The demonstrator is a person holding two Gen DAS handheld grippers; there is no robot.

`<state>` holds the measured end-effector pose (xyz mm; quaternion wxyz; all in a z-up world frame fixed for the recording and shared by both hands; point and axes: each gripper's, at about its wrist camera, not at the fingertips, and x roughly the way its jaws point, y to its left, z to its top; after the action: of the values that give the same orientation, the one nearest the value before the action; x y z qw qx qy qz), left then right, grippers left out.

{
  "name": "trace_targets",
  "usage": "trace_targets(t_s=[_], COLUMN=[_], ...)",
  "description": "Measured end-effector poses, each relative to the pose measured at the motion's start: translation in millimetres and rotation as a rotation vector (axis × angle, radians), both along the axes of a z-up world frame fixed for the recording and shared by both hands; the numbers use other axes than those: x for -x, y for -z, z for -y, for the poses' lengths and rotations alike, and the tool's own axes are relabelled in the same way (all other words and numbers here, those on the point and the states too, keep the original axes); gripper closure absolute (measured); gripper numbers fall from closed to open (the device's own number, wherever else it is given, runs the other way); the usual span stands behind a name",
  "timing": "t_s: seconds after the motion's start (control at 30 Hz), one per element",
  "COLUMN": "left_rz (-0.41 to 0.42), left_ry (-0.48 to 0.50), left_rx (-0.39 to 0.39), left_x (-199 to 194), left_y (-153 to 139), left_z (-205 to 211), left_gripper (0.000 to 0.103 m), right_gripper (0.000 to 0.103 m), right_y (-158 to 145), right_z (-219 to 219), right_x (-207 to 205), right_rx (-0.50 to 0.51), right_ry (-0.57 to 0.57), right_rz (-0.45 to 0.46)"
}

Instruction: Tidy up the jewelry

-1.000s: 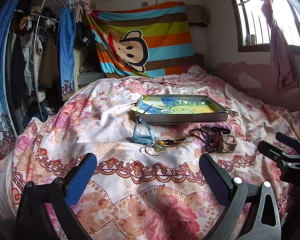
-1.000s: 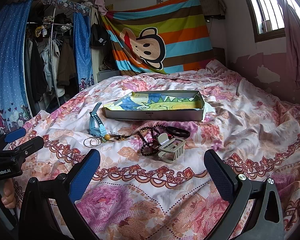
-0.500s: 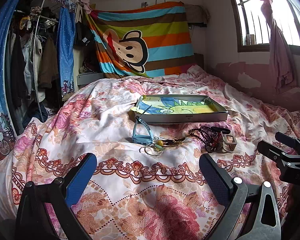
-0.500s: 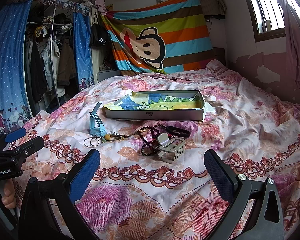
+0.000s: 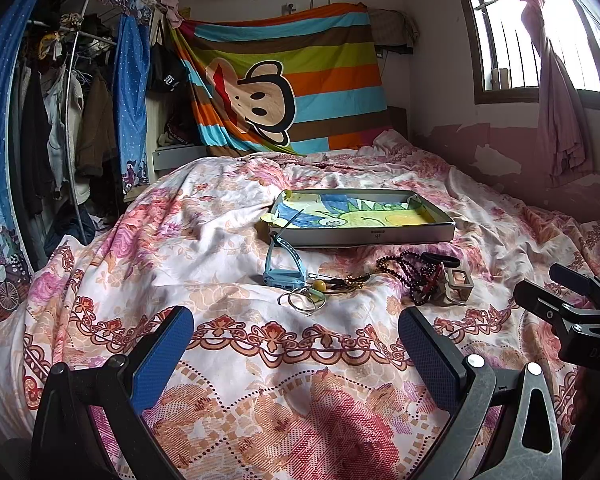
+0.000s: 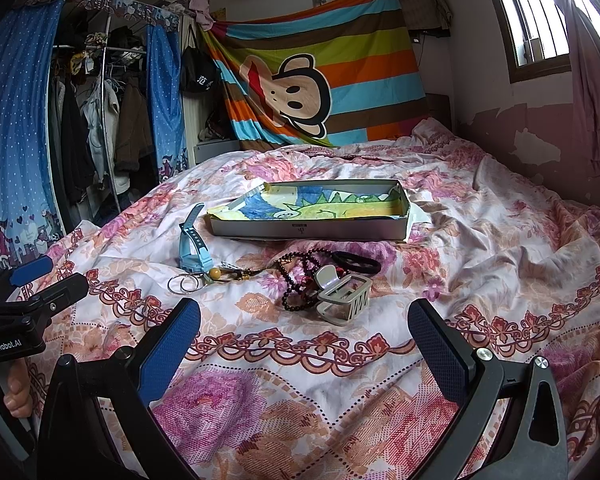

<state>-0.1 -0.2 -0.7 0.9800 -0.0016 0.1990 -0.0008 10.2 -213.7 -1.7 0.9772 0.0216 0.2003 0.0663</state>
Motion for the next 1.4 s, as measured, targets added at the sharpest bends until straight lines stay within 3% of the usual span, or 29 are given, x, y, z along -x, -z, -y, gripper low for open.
trace_targets(t_s=[0.87,1.2,1.4], left_rz=[-0.002,-0.086,-0.121], left_ry=[0.001,-0.009,0.003], left_rx=[0.000,0.081,0.037], left_x=[-0.2,-13.0,-27.4], left_y=[0.0,10.4,9.5], left_z=[0.1,-6.4,-7.9], left_gripper=[0.000,0.000,0.000], right_gripper=[0.001,0.001,0.001], right_y=[1.7,12.3,10.4], right_z=[-0.4,9.5,15.4], right_x=[-1.0,-7.3,-19.3], right_rx=[-0.002,-0.073,-0.057], right_ry=[0.001,0.038,0.049], right_rz=[-0.007,-0.068,-0.111])
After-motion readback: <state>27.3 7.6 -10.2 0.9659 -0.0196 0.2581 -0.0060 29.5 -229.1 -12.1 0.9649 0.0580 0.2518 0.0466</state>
